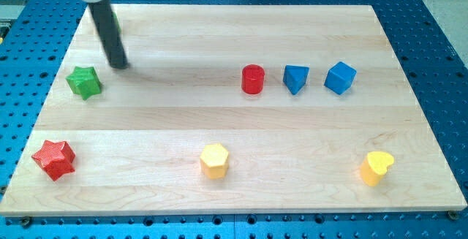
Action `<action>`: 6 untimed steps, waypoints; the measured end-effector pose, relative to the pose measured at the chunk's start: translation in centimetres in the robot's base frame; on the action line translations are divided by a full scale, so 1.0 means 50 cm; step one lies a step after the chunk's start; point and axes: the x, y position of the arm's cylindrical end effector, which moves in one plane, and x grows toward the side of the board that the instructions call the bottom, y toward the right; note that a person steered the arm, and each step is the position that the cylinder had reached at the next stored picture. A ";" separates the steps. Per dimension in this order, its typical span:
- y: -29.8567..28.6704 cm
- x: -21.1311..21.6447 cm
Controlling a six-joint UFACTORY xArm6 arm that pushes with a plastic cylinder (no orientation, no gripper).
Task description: Place the green star to the left side of the red circle
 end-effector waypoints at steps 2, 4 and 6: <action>-0.138 0.050; -0.040 0.108; 0.209 0.050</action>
